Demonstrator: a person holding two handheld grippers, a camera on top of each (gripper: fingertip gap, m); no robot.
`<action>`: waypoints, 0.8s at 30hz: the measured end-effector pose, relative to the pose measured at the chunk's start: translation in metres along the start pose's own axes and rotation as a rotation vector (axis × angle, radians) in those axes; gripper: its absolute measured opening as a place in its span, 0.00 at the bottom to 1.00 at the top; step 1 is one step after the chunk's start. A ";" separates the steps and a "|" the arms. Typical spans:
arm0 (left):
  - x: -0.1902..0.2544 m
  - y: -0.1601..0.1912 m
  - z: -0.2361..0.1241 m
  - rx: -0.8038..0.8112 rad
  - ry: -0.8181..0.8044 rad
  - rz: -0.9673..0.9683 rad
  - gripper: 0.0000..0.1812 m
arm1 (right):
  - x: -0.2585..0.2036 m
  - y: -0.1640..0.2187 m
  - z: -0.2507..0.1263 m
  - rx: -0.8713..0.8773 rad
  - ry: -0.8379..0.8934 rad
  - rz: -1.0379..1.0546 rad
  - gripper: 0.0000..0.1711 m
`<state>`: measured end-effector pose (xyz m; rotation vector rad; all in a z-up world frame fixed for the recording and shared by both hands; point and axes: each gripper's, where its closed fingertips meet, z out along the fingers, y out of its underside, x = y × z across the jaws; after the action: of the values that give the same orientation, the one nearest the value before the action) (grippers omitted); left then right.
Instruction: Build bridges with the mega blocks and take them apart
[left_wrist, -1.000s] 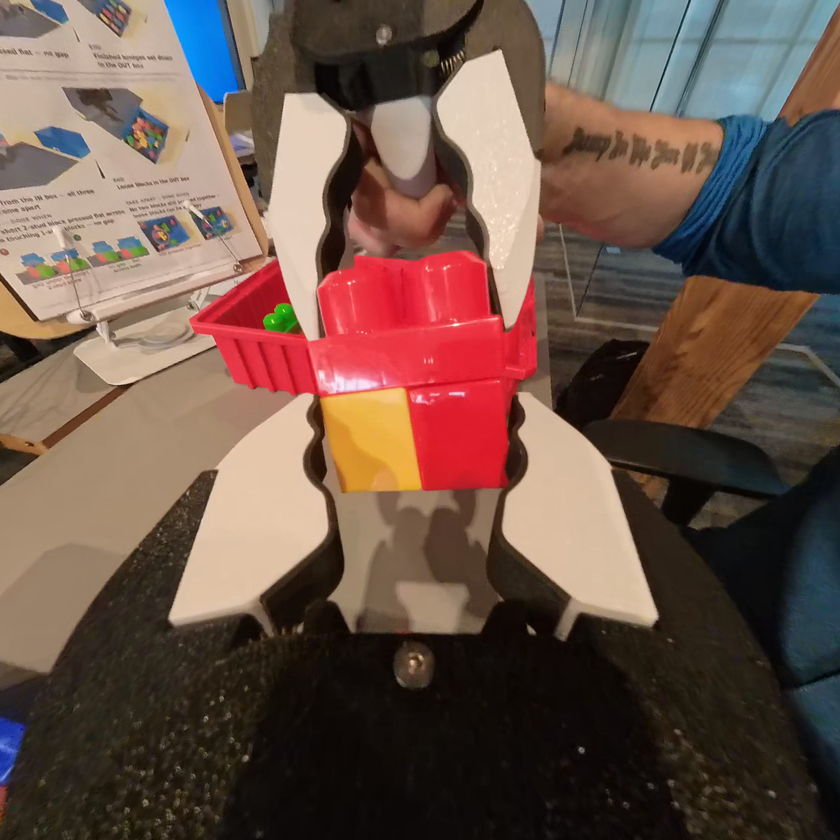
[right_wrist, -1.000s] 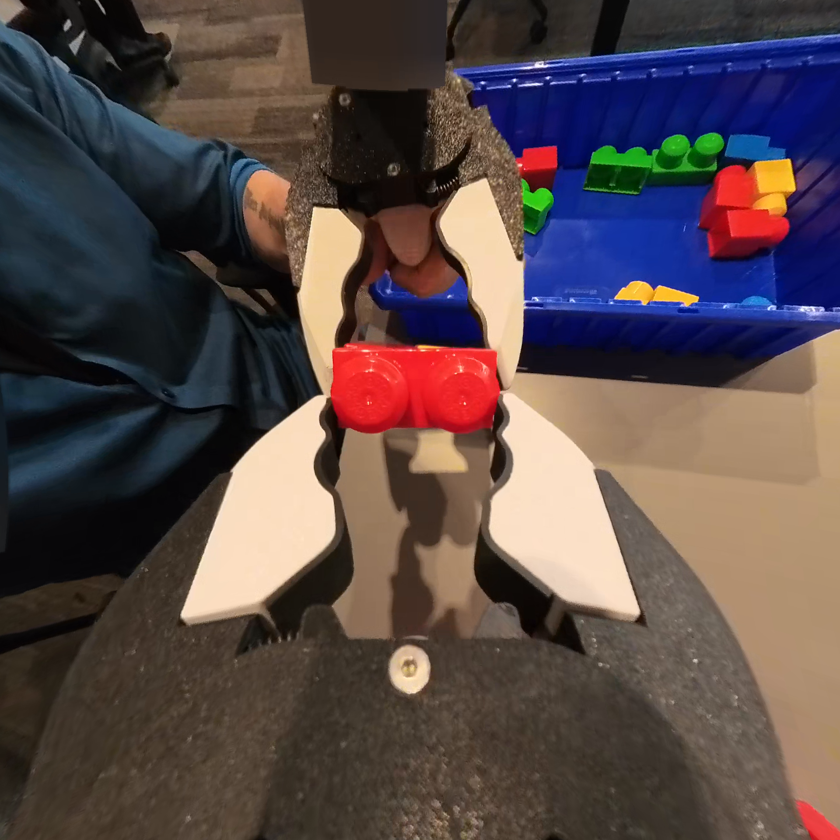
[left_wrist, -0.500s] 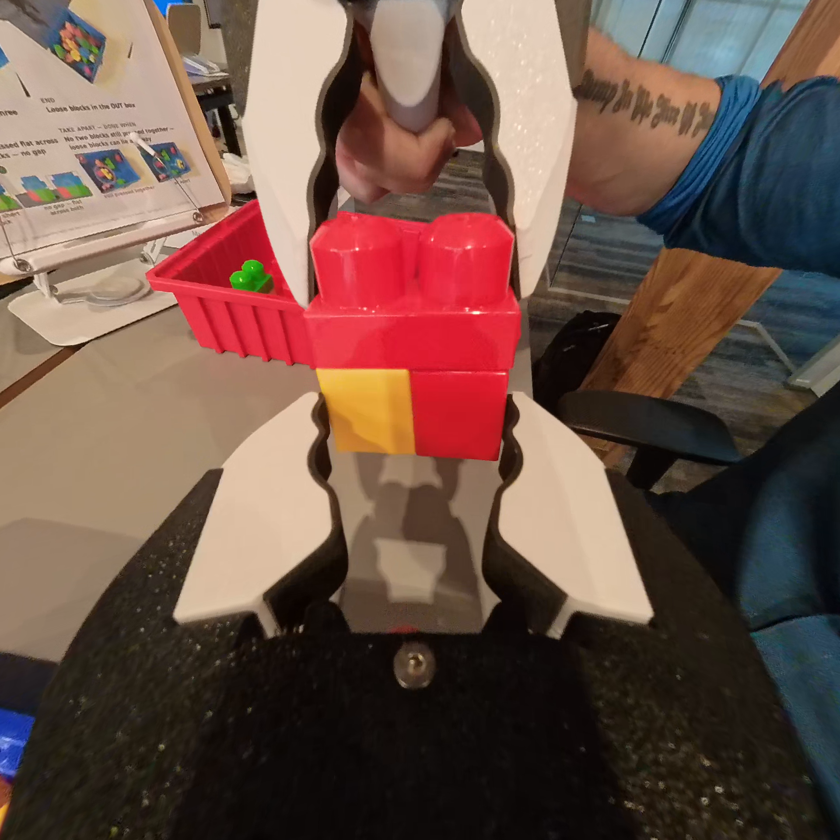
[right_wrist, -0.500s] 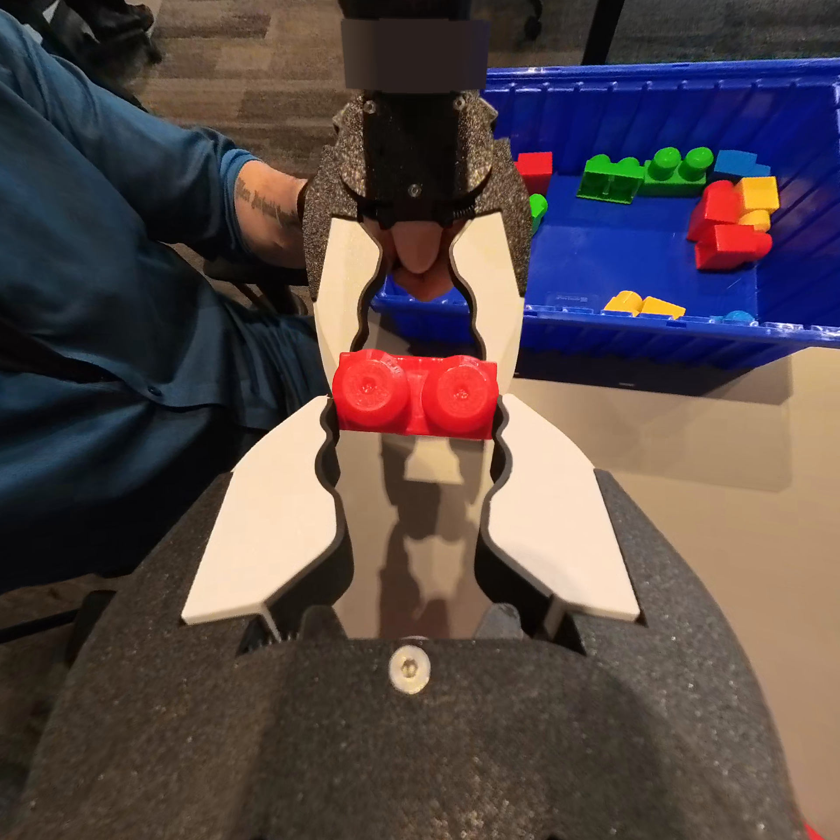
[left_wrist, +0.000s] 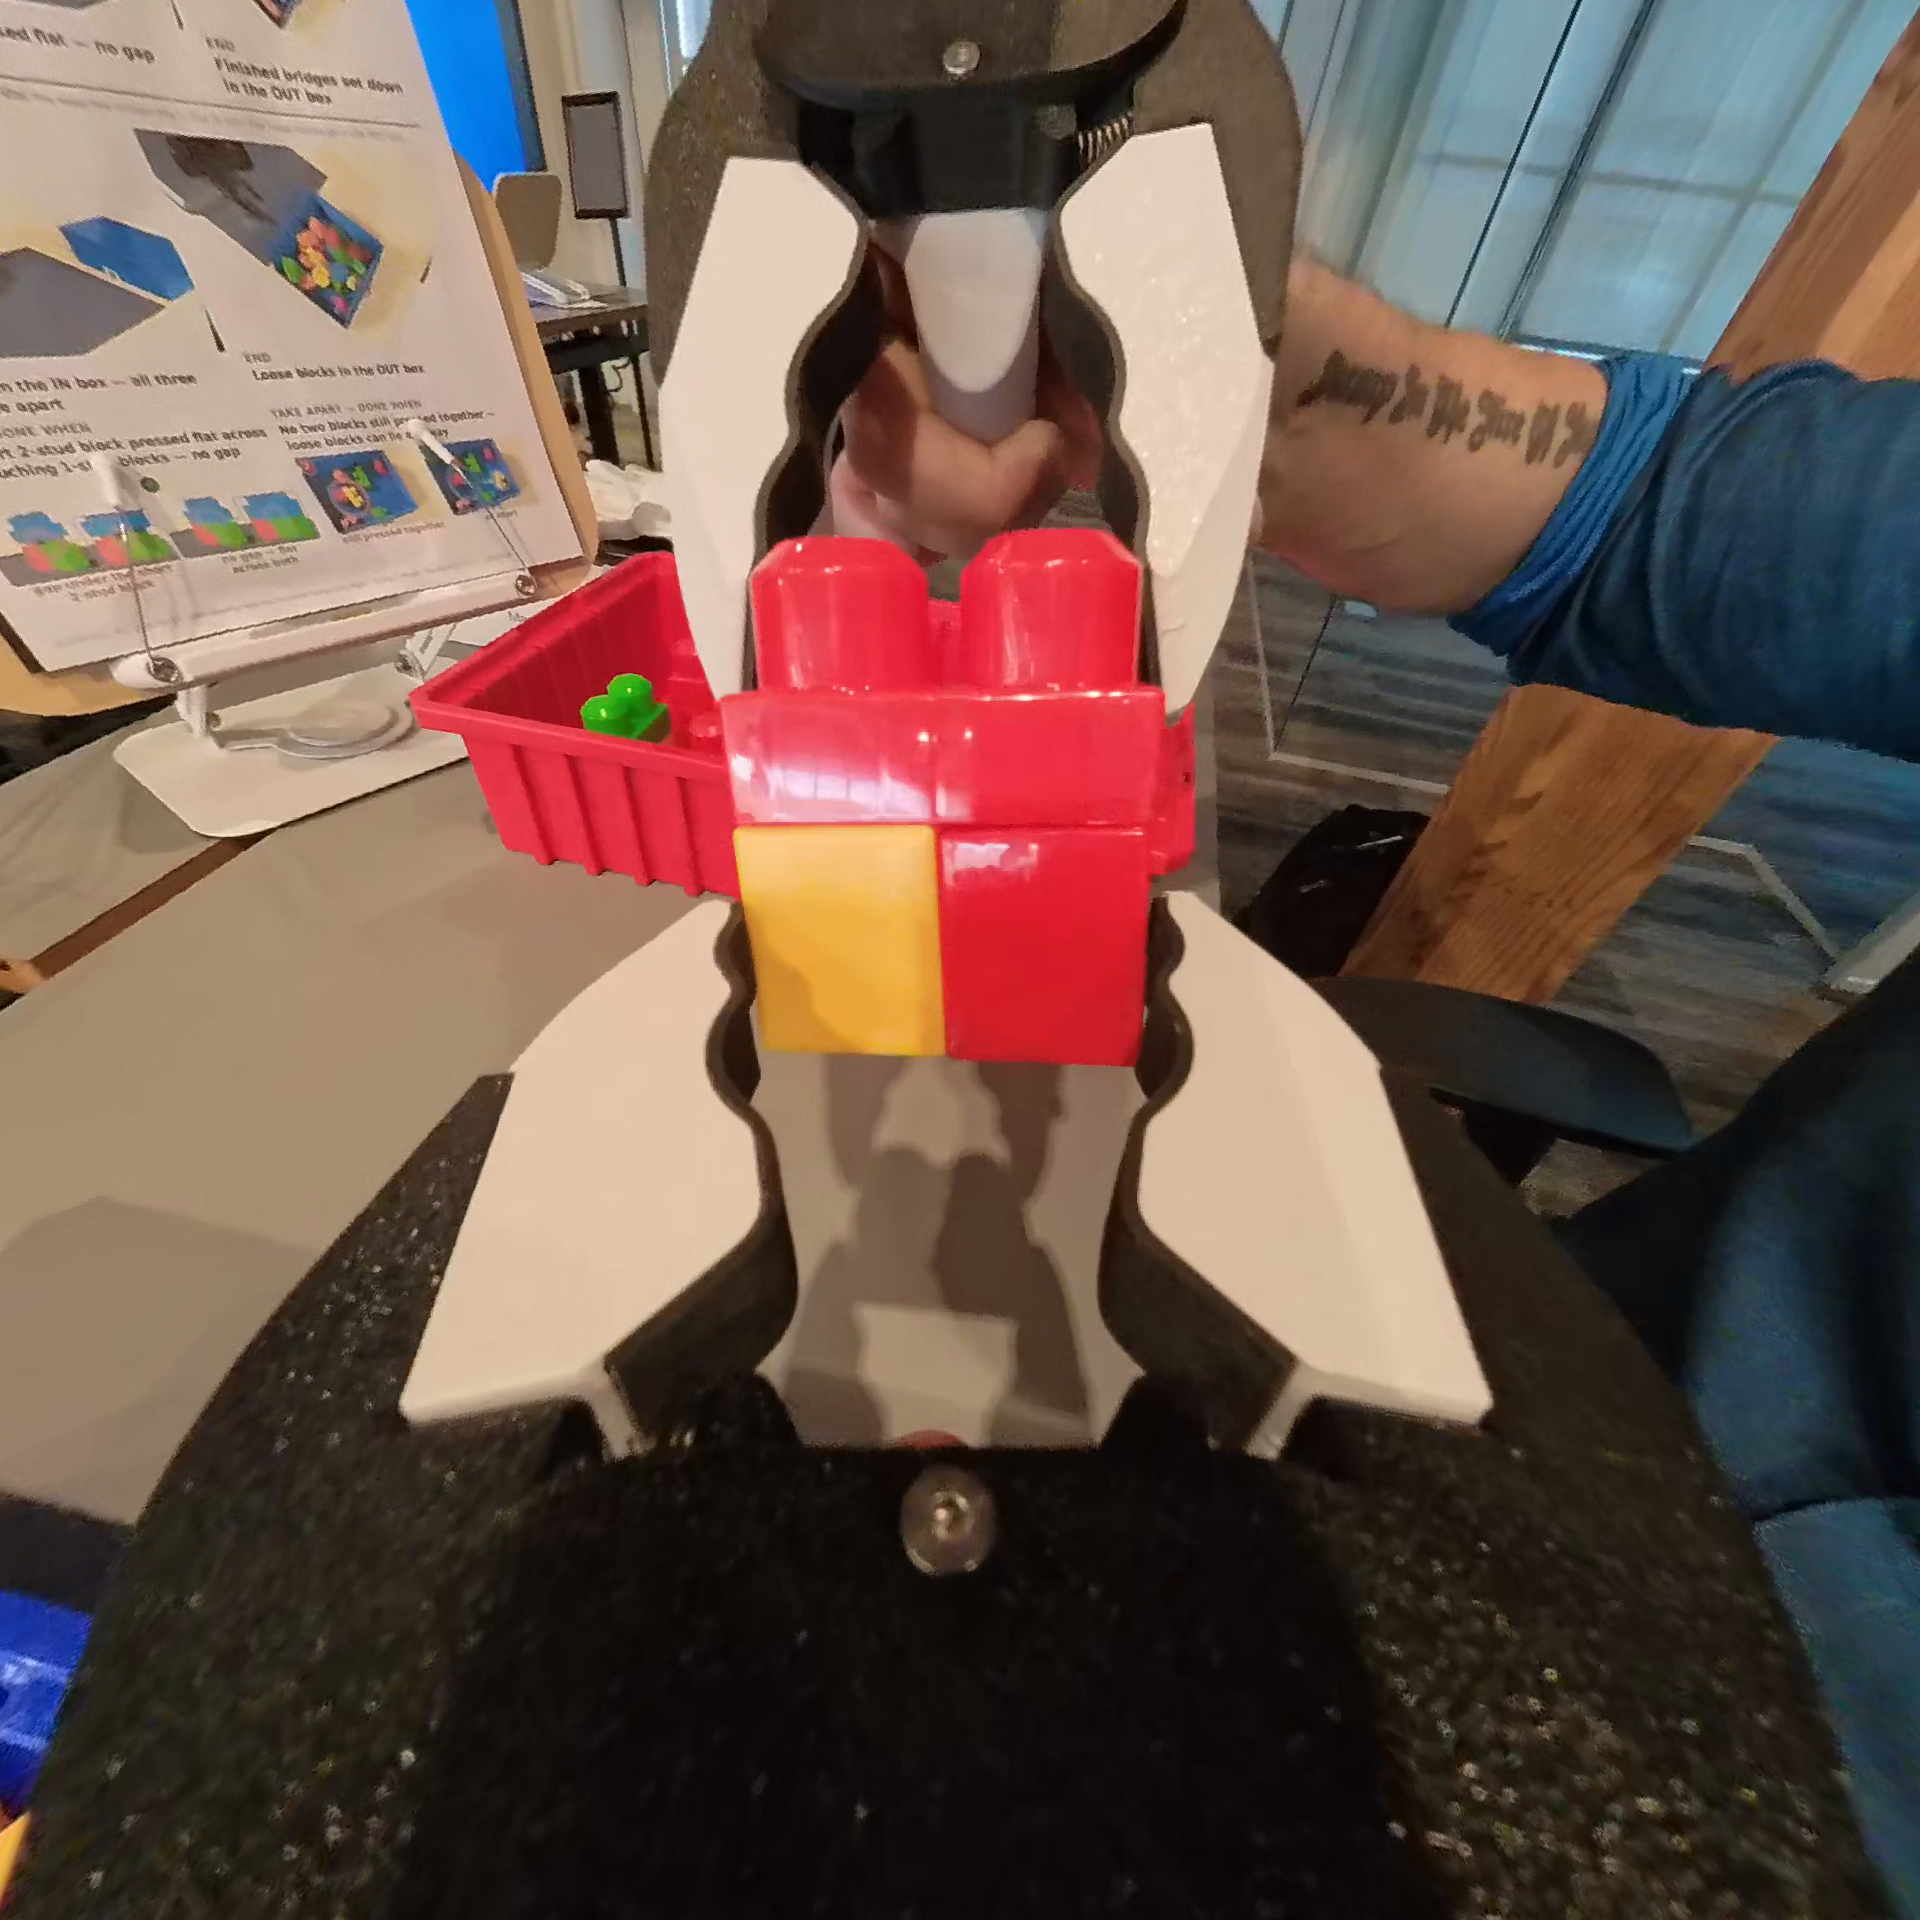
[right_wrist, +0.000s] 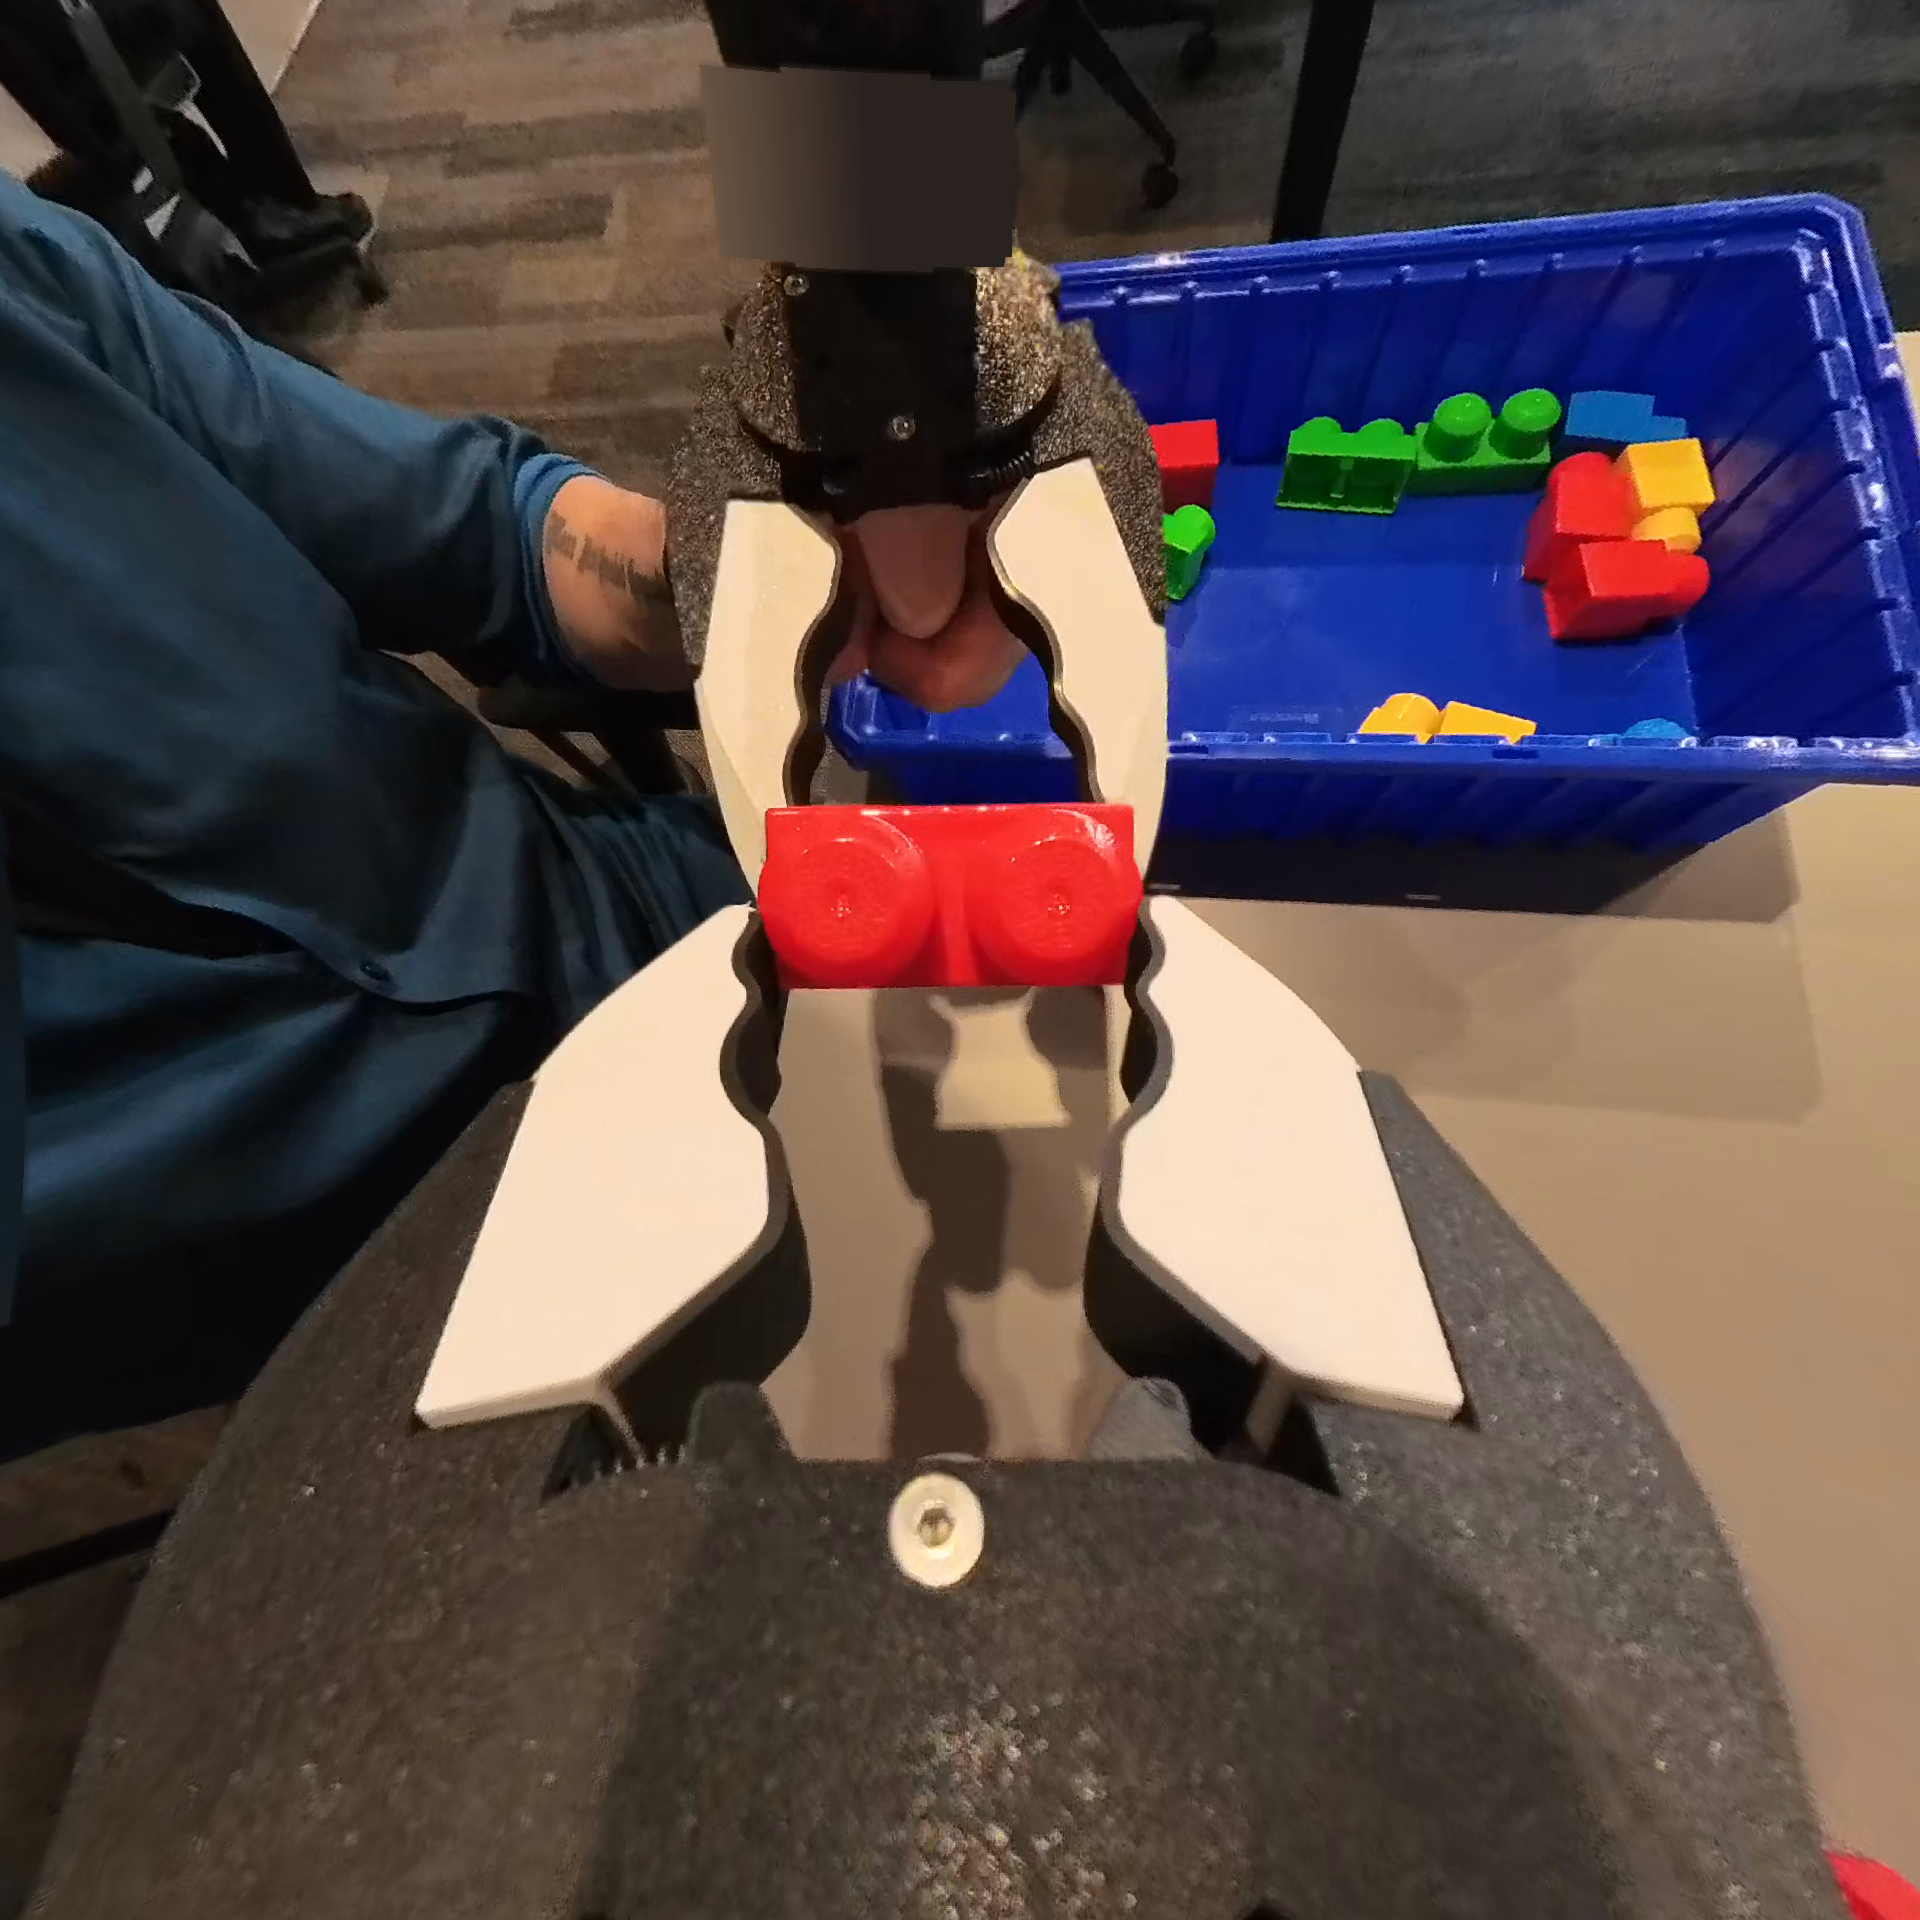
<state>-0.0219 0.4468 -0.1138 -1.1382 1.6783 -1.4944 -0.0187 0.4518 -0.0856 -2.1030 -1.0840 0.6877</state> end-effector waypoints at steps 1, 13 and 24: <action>-0.001 0.001 0.002 -0.008 -0.013 0.005 0.40 | 0.001 0.001 0.000 -0.007 0.010 0.002 0.38; -0.001 0.002 0.003 -0.018 -0.032 0.017 0.39 | 0.001 0.004 0.000 0.001 0.012 0.024 0.38; -0.002 0.004 0.002 -0.032 -0.036 0.020 0.39 | 0.002 0.004 0.003 -0.014 0.000 0.025 0.38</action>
<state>-0.0200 0.4479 -0.1179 -1.1546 1.6900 -1.4315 -0.0180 0.4524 -0.0903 -2.1324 -1.0668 0.6940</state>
